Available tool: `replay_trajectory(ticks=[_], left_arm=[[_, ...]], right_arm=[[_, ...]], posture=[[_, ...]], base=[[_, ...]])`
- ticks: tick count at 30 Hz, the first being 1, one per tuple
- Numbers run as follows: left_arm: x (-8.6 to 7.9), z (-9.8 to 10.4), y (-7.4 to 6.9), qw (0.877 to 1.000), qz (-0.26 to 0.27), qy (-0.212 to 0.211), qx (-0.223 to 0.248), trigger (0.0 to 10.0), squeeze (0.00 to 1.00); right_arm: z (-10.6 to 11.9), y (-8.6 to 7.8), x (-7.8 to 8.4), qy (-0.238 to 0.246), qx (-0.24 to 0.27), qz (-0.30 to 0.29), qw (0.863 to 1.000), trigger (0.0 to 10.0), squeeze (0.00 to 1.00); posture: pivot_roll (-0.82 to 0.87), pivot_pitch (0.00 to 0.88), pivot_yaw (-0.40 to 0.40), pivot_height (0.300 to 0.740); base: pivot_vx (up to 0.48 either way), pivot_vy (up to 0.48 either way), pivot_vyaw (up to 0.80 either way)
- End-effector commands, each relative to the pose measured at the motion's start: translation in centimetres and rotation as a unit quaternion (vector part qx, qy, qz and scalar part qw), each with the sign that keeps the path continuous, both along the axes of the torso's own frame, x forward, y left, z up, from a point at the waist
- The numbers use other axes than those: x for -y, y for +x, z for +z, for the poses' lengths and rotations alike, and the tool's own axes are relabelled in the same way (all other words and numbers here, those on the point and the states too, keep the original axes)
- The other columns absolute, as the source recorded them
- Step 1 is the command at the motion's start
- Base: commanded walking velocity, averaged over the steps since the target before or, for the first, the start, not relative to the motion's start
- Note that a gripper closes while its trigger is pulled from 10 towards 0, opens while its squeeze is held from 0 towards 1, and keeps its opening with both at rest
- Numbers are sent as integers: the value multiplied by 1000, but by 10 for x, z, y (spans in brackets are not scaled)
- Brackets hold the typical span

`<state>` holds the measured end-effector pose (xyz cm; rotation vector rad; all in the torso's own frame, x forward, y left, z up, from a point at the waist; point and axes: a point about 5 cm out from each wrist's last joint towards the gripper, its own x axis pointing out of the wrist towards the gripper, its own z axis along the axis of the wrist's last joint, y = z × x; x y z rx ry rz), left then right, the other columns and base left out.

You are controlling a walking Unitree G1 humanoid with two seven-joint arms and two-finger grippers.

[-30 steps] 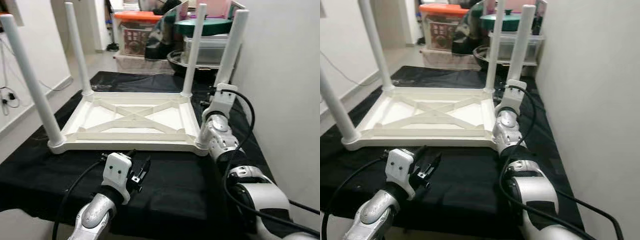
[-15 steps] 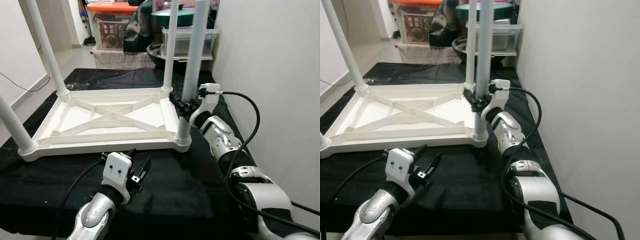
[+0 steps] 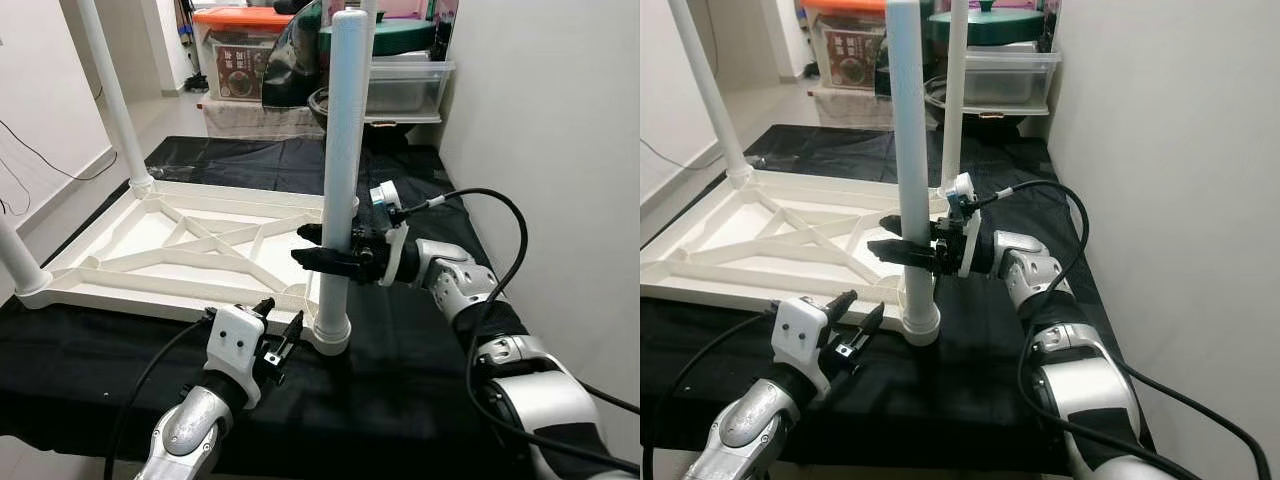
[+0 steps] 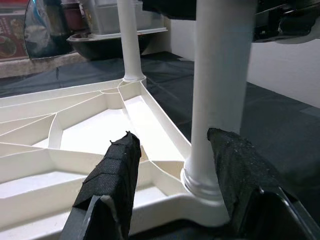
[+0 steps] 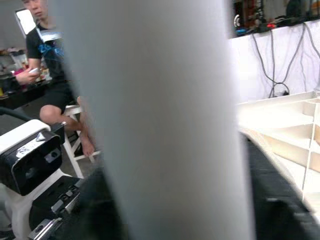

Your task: Building children table

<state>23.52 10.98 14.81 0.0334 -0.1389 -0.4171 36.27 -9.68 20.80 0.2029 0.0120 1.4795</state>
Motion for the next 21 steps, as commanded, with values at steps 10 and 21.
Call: replay_trajectory(ticks=[10,21], left_arm=[[1,-4,-1,1000,-1,5,-6,10000,0],[1,-5,-1,1000,-1,6,-6,10000,0]], right_arm=[[-15,5,-9,-15,12,-90,996,0,0],[-32,45,67,-75,-84,-666,737,0,0]], posture=[[-17,0,-33,740],[-28,0,-24,740]], base=[[0,0,0],[0,0,0]])
